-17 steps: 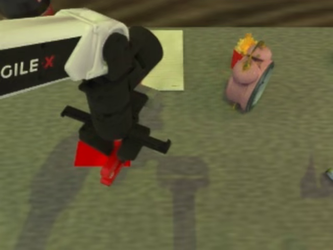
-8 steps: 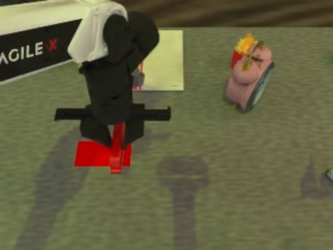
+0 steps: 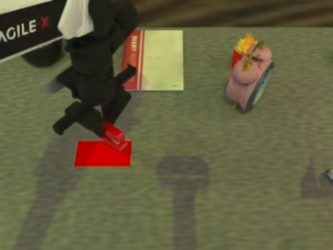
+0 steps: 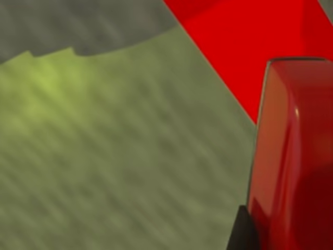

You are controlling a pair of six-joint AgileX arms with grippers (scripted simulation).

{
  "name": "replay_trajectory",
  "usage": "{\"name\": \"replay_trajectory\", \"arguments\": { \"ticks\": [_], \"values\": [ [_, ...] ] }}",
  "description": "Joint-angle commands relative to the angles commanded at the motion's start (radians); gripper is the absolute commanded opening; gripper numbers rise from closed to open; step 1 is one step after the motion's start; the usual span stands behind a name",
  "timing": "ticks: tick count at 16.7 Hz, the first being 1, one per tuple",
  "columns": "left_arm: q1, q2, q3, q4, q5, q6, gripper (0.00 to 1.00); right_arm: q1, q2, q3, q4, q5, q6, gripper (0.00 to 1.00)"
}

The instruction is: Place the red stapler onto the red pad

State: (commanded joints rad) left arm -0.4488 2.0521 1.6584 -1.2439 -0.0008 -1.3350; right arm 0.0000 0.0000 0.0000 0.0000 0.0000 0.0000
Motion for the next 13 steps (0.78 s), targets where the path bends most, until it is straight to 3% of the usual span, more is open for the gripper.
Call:
{"name": "replay_trajectory", "arguments": {
  "ticks": [3,6,9,13],
  "values": [
    [0.038,0.019,0.047,-0.025,0.001,-0.274,0.0,0.0,0.0,0.0,0.0,0.0,0.0,1.0],
    [0.071,0.019,0.082,-0.034,0.003,-0.471,0.0,0.0,0.0,0.0,0.0,0.0,0.0,1.0],
    [0.092,0.013,0.101,-0.035,0.004,-0.572,0.0,0.0,0.0,0.0,0.0,0.0,0.0,1.0],
    [0.095,0.011,0.104,-0.035,0.005,-0.587,0.0,0.0,0.0,0.0,0.0,0.0,0.0,1.0]
  ]
}}
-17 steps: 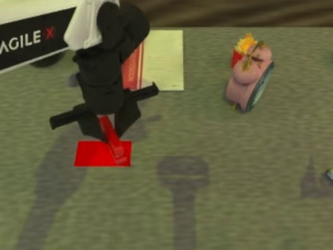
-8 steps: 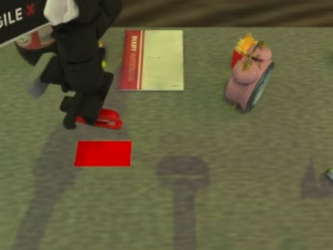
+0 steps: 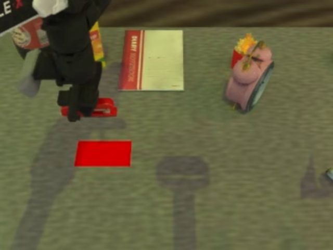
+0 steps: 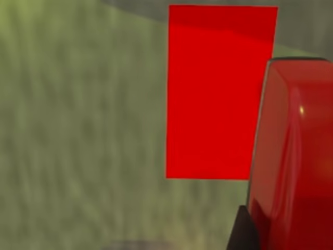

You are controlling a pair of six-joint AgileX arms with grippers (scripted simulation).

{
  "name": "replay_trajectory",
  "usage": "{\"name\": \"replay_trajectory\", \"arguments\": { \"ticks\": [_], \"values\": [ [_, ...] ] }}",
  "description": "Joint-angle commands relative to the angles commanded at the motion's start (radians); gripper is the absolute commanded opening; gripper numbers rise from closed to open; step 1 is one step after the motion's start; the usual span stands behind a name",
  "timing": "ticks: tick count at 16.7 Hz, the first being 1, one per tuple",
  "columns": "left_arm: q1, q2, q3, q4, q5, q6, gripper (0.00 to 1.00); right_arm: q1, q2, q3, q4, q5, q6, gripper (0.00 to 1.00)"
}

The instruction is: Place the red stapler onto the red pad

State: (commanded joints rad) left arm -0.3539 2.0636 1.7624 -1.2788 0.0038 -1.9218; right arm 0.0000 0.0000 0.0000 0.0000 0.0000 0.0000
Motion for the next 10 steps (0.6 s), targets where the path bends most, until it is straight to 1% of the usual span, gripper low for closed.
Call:
{"name": "replay_trajectory", "arguments": {
  "ticks": [3,5,10],
  "values": [
    [-0.005,0.002,-0.006,0.004,0.0,0.002,0.0,0.0,0.0,0.0,0.0,0.0,0.0,1.0],
    [-0.002,0.01,-0.034,0.041,0.0,0.001,0.0,0.0,0.0,0.0,0.0,0.0,0.0,1.0],
    [0.0,0.062,-0.186,0.258,0.001,-0.001,0.0,0.0,0.0,0.0,0.0,0.0,0.0,1.0]
  ]
}}
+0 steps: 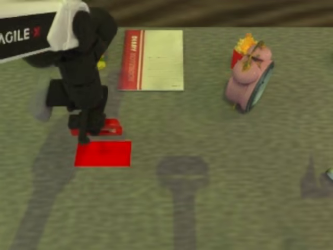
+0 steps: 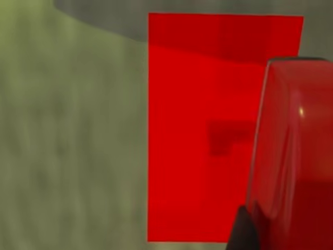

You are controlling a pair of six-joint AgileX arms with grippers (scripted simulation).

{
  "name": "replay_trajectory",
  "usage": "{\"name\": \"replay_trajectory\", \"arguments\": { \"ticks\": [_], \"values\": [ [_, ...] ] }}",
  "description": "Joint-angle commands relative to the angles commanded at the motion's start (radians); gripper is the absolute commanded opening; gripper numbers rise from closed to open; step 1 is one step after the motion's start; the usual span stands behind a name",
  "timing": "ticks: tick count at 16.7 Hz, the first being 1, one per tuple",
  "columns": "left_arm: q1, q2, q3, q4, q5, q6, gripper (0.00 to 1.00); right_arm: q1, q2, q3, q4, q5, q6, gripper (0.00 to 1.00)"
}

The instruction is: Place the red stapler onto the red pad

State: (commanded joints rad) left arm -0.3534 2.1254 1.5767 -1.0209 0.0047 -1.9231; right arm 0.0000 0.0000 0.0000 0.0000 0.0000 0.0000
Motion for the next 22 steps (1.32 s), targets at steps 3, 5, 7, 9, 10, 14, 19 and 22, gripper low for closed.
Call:
{"name": "replay_trajectory", "arguments": {
  "ticks": [3,5,7,9,10,14,19,22],
  "values": [
    [-0.002,0.026,-0.072,0.091,0.0,0.001,0.0,0.0,0.0,0.0,0.0,0.0,0.0,1.0],
    [-0.002,0.03,-0.081,0.1,0.0,0.001,0.0,0.0,0.0,0.0,0.0,0.0,0.0,1.0],
    [-0.002,0.03,-0.081,0.1,0.0,0.001,0.0,0.0,0.0,0.0,0.0,0.0,0.0,1.0],
    [-0.002,0.03,-0.081,0.1,0.0,0.001,0.15,0.0,0.0,0.0,0.0,0.0,0.0,1.0],
    [-0.002,0.03,-0.081,0.1,0.0,0.001,0.23,0.0,0.0,0.0,0.0,0.0,0.0,1.0],
    [-0.002,0.03,-0.081,0.1,0.0,0.001,0.53,0.0,0.0,0.0,0.0,0.0,0.0,1.0],
    [-0.002,0.03,-0.081,0.1,0.0,0.001,0.9,0.0,0.0,0.0,0.0,0.0,0.0,1.0],
    [-0.002,0.03,-0.081,0.1,0.0,0.001,1.0,0.0,0.0,0.0,0.0,0.0,0.0,1.0]
  ]
}}
